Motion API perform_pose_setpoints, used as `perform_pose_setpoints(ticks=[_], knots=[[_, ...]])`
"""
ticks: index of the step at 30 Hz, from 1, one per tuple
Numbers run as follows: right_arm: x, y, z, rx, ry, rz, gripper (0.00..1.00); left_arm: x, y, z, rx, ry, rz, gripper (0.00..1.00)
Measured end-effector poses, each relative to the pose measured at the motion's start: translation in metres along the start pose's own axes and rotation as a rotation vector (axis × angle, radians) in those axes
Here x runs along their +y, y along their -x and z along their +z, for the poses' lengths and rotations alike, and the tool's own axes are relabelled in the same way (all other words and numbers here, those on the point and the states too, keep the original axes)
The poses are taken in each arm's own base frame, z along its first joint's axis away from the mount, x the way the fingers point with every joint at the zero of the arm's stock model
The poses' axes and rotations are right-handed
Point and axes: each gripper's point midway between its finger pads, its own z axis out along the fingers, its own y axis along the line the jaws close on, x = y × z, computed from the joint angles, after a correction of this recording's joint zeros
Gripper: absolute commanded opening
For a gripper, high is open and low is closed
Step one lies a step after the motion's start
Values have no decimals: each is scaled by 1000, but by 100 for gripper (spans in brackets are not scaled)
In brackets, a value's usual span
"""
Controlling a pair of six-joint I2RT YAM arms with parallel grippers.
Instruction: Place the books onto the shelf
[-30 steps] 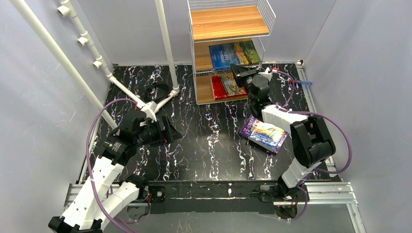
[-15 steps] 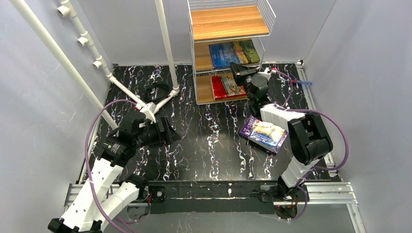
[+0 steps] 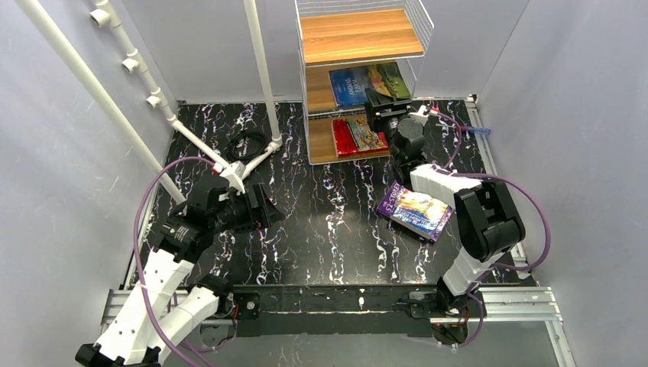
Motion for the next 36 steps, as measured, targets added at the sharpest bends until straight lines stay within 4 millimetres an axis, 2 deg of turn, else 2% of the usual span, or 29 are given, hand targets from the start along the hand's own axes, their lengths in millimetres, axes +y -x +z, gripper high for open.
perform_pose_setpoints(ticks=[5, 6, 7, 18, 22, 25, 29, 33, 36], knots=[[11, 3, -4, -8, 21, 12, 89, 0, 0, 0, 0, 0, 0, 77], [13, 3, -5, -9, 24, 13, 97, 0, 0, 0, 0, 0, 0, 77], [15, 4, -7, -10, 22, 14, 98, 0, 0, 0, 0, 0, 0, 77], [-22, 7, -23, -10, -132, -22, 99, -1, 1, 1, 0, -3, -1, 77], [-30, 5, -38, 20, -162, -32, 99, -3, 3, 1, -7, -11, -1, 77], [-26, 6, -55, 40, -176, -69, 99, -4, 3, 1, -9, -18, -3, 77], [-4, 11, -78, 70, -165, -177, 99, -7, 4, 2, -11, -32, -5, 77], [1, 30, -106, 75, -253, -404, 99, -8, 5, 2, -13, -35, -3, 77], [-12, 60, -131, 40, -383, -584, 99, -8, 4, 3, -4, -36, -3, 77]])
